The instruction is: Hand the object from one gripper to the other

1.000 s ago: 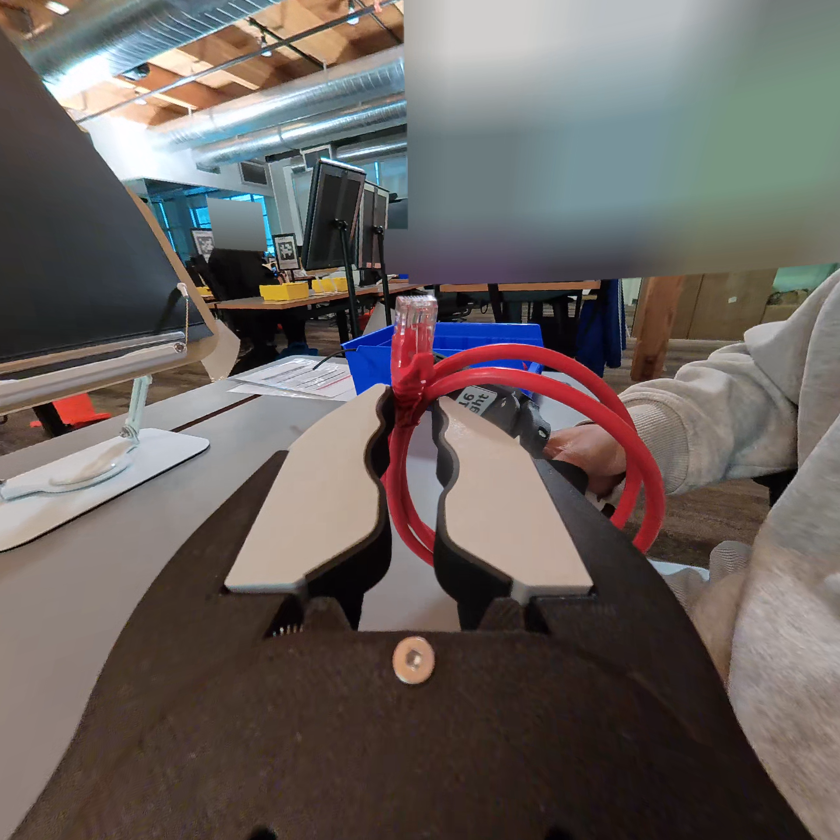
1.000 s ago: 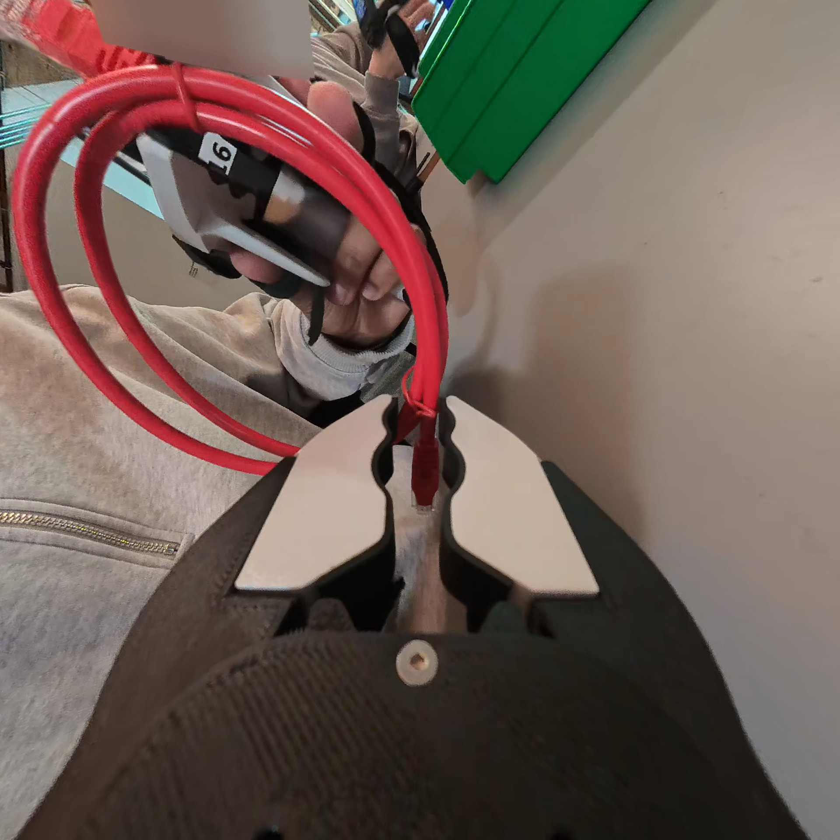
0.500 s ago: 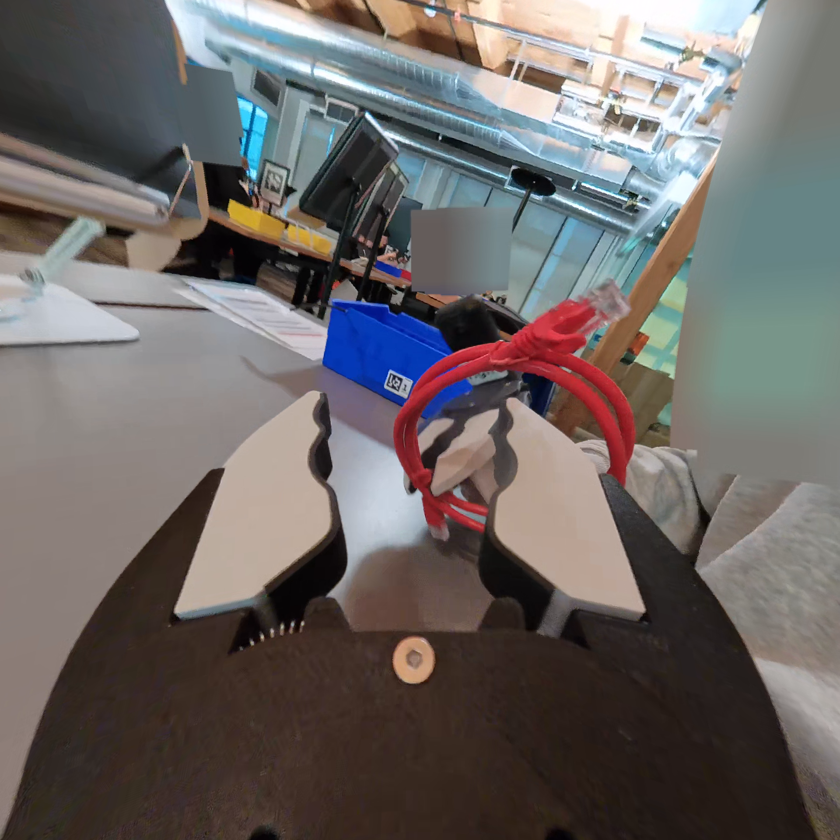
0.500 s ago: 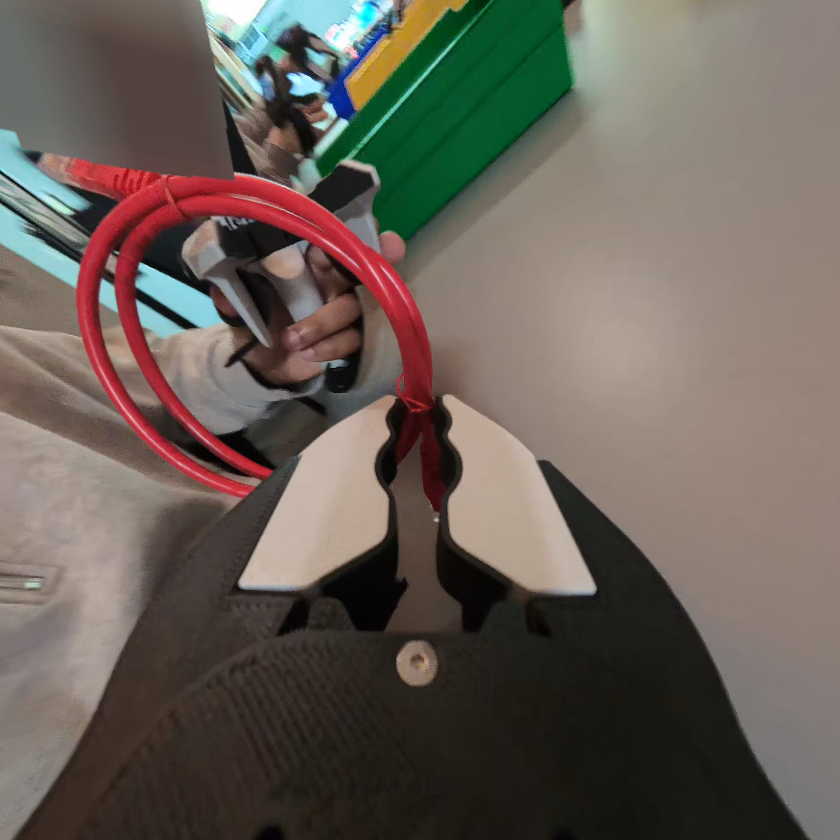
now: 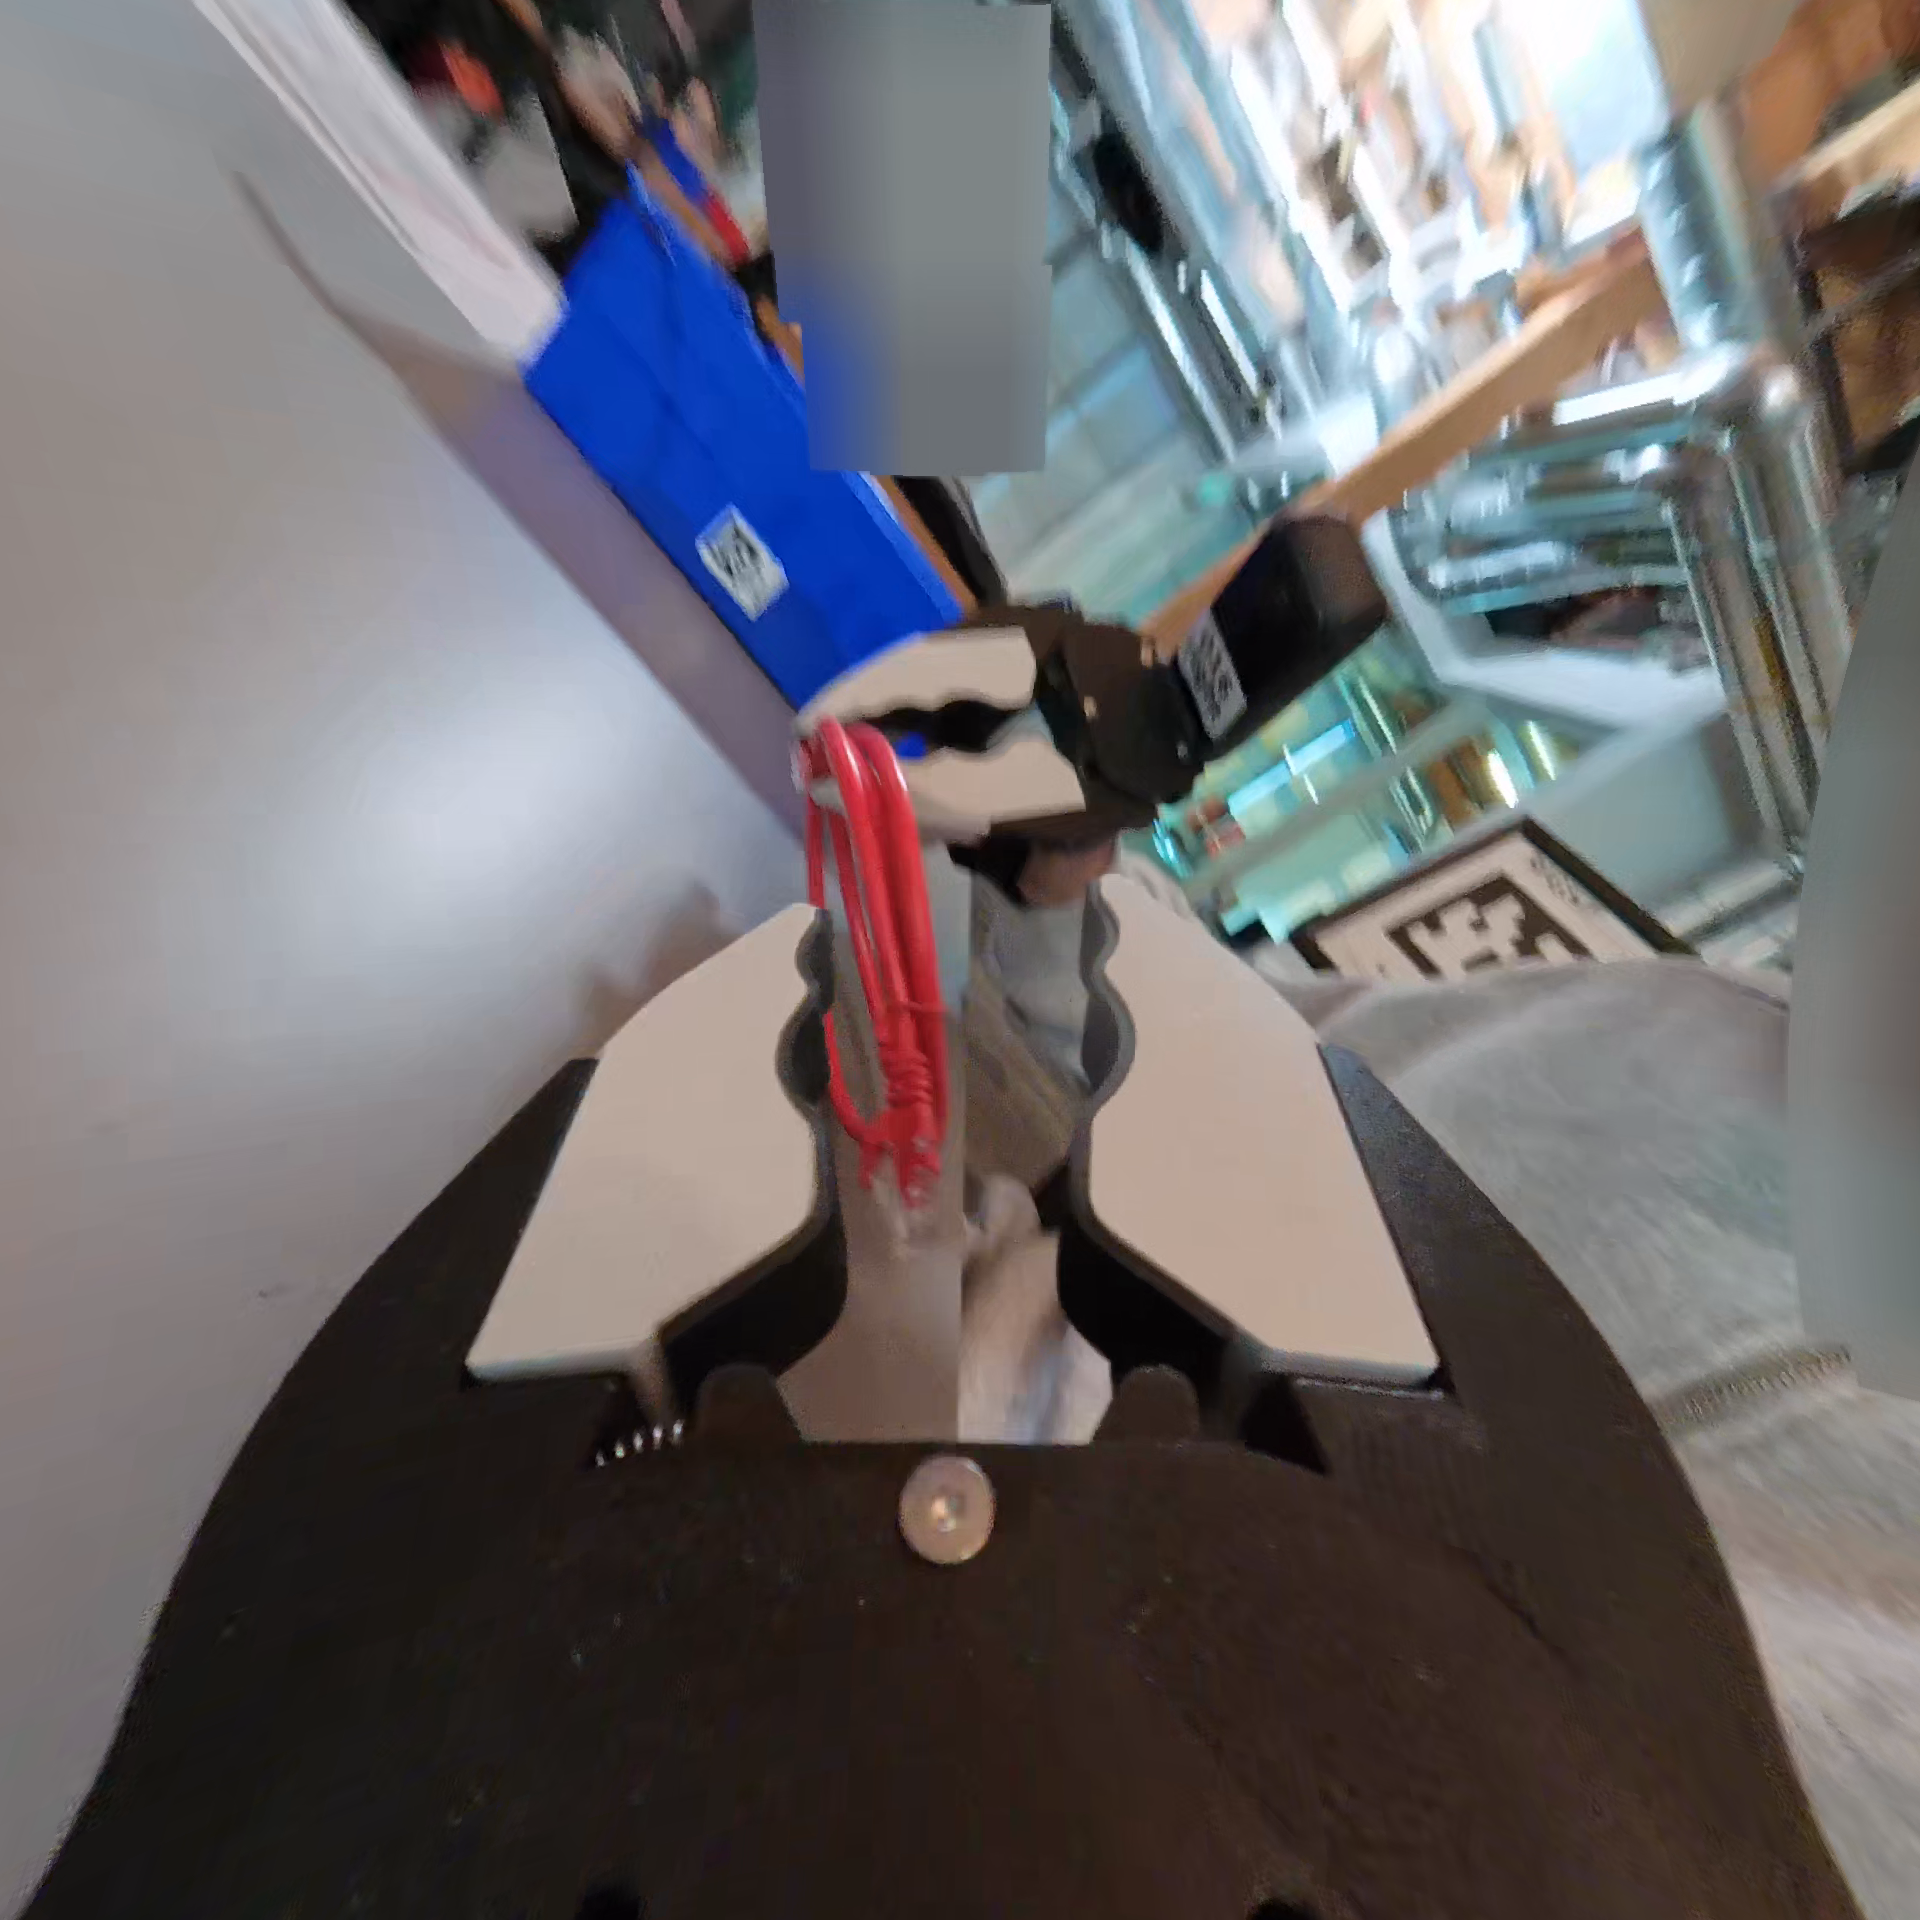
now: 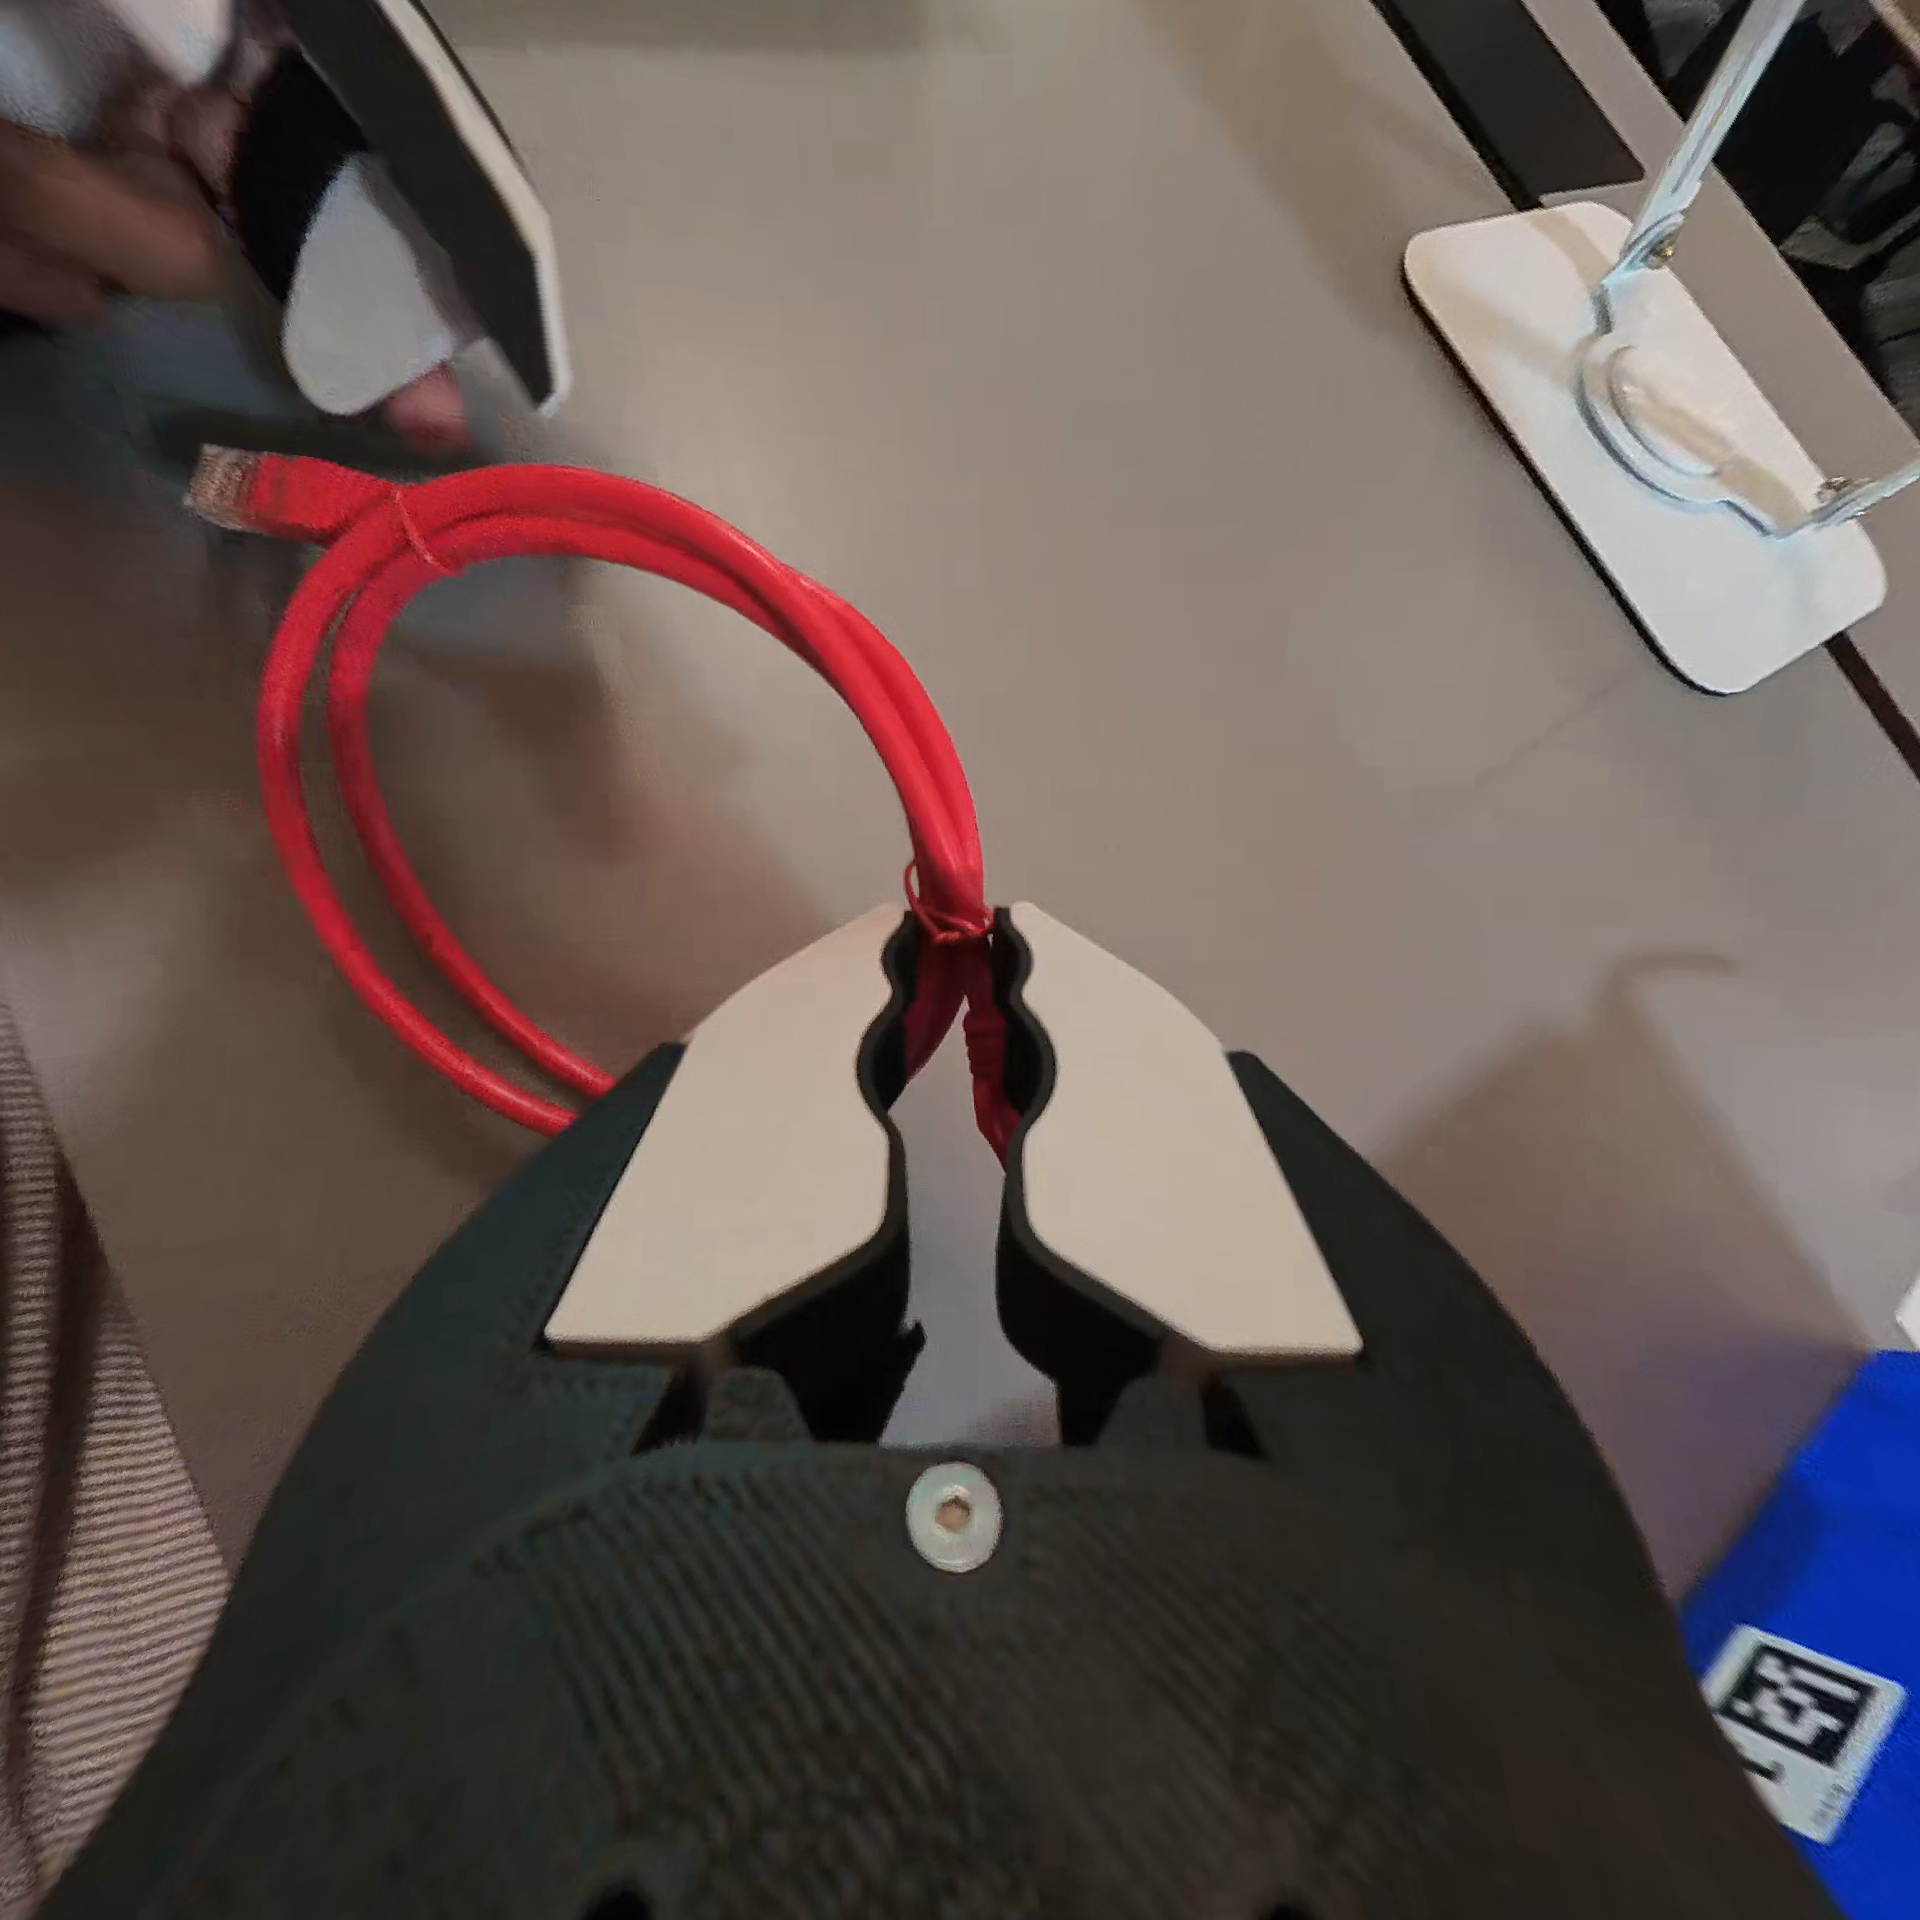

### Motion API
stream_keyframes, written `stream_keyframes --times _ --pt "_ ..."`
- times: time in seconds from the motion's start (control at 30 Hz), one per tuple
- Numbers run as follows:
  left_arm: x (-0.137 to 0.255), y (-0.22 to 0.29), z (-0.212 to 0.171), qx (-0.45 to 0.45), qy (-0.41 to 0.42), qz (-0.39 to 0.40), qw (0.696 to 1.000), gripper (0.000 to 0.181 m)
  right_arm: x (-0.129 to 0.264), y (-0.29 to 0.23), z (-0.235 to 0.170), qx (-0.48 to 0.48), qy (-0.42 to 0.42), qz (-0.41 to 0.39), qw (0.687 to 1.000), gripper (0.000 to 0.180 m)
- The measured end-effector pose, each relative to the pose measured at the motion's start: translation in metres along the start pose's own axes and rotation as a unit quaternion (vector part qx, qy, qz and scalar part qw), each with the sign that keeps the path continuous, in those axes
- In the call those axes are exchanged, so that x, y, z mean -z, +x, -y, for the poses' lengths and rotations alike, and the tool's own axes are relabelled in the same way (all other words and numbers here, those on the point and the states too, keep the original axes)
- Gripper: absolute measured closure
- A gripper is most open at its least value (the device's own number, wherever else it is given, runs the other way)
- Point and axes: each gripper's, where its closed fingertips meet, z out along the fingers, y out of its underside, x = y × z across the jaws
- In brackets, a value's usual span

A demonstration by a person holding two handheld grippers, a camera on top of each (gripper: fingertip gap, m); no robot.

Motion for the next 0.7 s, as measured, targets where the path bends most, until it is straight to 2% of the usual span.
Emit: stream_keyframes --times 0.03,0.13,0.2,0.3,0.47,0.5,0.63,0.7 --pt "-0.005 0.000 -0.012 0.005 -0.038 -0.001 0.999 0.130 0.000 0.001 -0.002 0.007 -0.007 -0.003 1.000 0.166" --pt "-0.014 -0.013 -0.043 -0.022 -0.123 0.049 0.991 0.129 0.000 -0.003 -0.002 0.004 -0.008 0.009 1.000 0.166" --pt "-0.018 -0.016 -0.054 -0.037 -0.152 0.067 0.985 0.137 0.000 -0.004 -0.002 0.004 -0.010 0.012 1.000 0.166" --pt "-0.018 -0.015 -0.059 -0.052 -0.166 0.077 0.982 0.164 -0.001 -0.005 -0.002 0.011 -0.015 0.007 1.000 0.166" --pt "-0.017 -0.009 -0.053 -0.031 -0.151 0.058 0.986 0.170 -0.001 -0.001 0.005 0.024 0.015 -0.014 0.999 0.164" --pt "-0.017 -0.007 -0.049 -0.020 -0.137 0.048 0.989 0.170 -0.001 0.001 0.007 0.029 0.028 -0.024 0.999 0.161" --pt "-0.013 -0.006 -0.035 -0.007 -0.091 0.035 0.995 0.171 0.001 0.021 0.012 0.029 0.064 -0.077 0.995 0.125" --pt "-0.010 -0.002 -0.021 -0.003 -0.050 0.019 0.999 0.171 0.005 0.029 0.017 0.010 0.093 -0.087 0.992 0.119"
